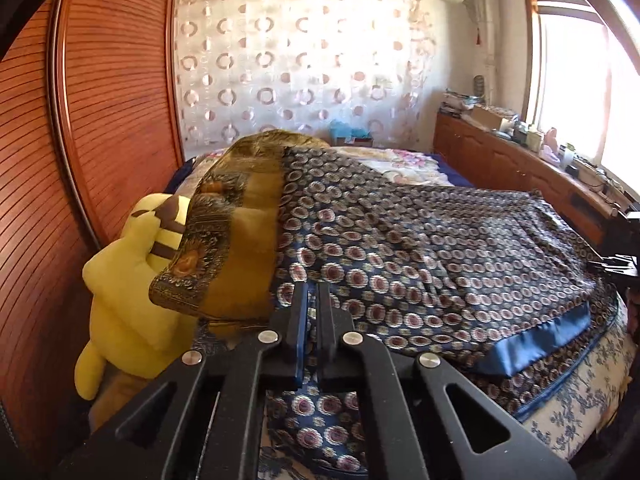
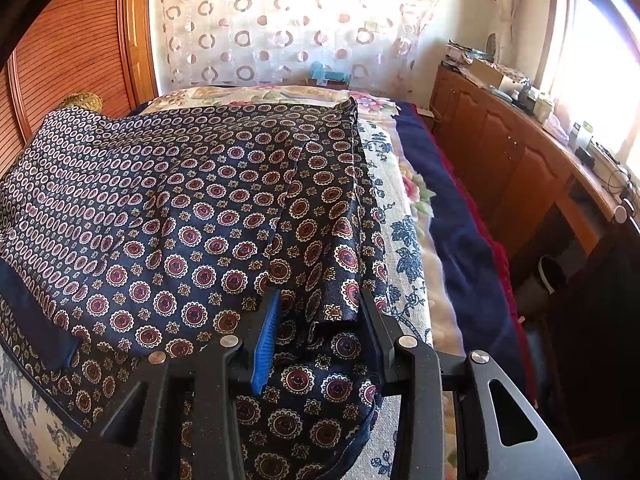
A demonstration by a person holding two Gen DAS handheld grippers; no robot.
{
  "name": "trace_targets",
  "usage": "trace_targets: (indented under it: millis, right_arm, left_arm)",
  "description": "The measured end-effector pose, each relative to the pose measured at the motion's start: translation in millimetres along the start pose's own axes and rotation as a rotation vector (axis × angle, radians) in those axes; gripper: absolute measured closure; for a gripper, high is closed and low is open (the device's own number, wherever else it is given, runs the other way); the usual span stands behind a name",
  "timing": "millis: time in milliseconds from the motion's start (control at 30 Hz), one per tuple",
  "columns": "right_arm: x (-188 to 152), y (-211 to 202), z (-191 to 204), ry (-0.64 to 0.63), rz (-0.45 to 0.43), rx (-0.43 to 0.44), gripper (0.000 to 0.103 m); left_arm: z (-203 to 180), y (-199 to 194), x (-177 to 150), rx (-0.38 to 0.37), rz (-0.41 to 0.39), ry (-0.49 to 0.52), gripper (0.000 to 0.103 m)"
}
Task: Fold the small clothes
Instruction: 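Grasp the shirt's folded edge with the left gripper while the right gripper grasps the hem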
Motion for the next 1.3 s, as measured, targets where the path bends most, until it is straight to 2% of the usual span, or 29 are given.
trace_targets:
  millis: [33,67,100,167,267,333,367,433,467,500,567,633,700,733,933,1133,1300]
  right_arm:
    - [0.3,0.0,-0.7,0.000,0.000,-0.002,0.064]
    - [0.4,0.2,-0.9,0.001,0.000,-0.003,0.064]
    - [0.4,0.4,-0.9,0.002,0.000,-0.002,0.064]
    - [0.5,0.7,-1.4,0.004,0.001,-0.001,0.064]
    - [0.7,0.9,-2.0,0.004,0.001,0.000,0.064]
    - [0.5,1.1,-2.0,0.004,0.001,-0.001,0.064]
    - [0.5,1.1,-2.1,0.004,0.001,-0.001,0.064]
    - [0.6,1.1,-2.5,0.003,0.001,0.000,0.064]
    - [0.6,1.1,-2.6,0.004,0.001,0.001,0.064]
    - [0.5,1.1,-2.5,0.004,0.001,0.002,0.064]
    - [0.6,0.8,-3.0,0.005,-0.001,0.011,0.074]
    - [0.7,0.2,-4.2,0.014,-0.005,0.023,0.090]
    - [2.0,-1.2,-3.1,0.018,-0.012,0.080,0.102]
    - [3.3,-2.6,-2.0,0.018,-0.018,0.114,0.102]
    - [14.2,-32.1,-7.1,0.030,-0.104,0.167,0.102]
    - [7.3,-75.3,-16.6,0.029,-0.170,0.173,0.102]
    - [-10.3,-69.5,-27.5,0.035,-0.136,0.125,0.102]
  left_arm:
    - [1.1,2.2,-0.5,0.013,0.006,0.001,0.094]
    - [2.3,4.7,-0.9,0.018,0.013,0.002,0.070]
    - [2.5,6.9,-1.0,0.002,0.011,0.001,0.055]
    - [2.2,11.5,-2.4,-0.003,0.018,0.005,0.047]
    - [6.8,29.0,-3.4,0.039,0.045,0.008,0.047]
    - [9.0,37.9,-3.8,0.038,0.059,0.002,0.047]
    - [10.8,43.0,-3.6,0.037,0.064,-0.004,0.047]
    - [13.7,52.1,-3.8,0.018,0.080,-0.019,0.070]
    - [14.8,54.8,-4.2,0.003,0.089,-0.032,0.095]
    - [14.3,53.9,-3.8,-0.017,0.087,-0.043,0.099]
    - [11.2,45.6,-2.9,-0.016,0.059,-0.028,0.100]
    - [7.4,36.0,-2.1,-0.017,0.043,-0.025,0.100]
    - [3.2,25.7,-1.6,-0.030,0.028,-0.023,0.100]
    - [1.9,21.6,-1.2,-0.031,0.021,-0.026,0.100]
    - [-7.2,-2.6,-1.2,-0.081,0.006,-0.040,0.100]
    - [-5.4,-23.2,-5.8,-0.100,0.002,-0.059,0.100]
    - [-8.3,-17.0,-25.2,-0.066,0.051,-0.037,0.100]
Point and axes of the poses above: each gripper's, at about its wrist camera, not at the fingertips, and y roughly the way its jaws point, z to its left, x to its top, the point moved 6 cm from there along y, roughly the way its jaws point, and after that the axes turned 6 degrees about x, right-handed, at the moved point
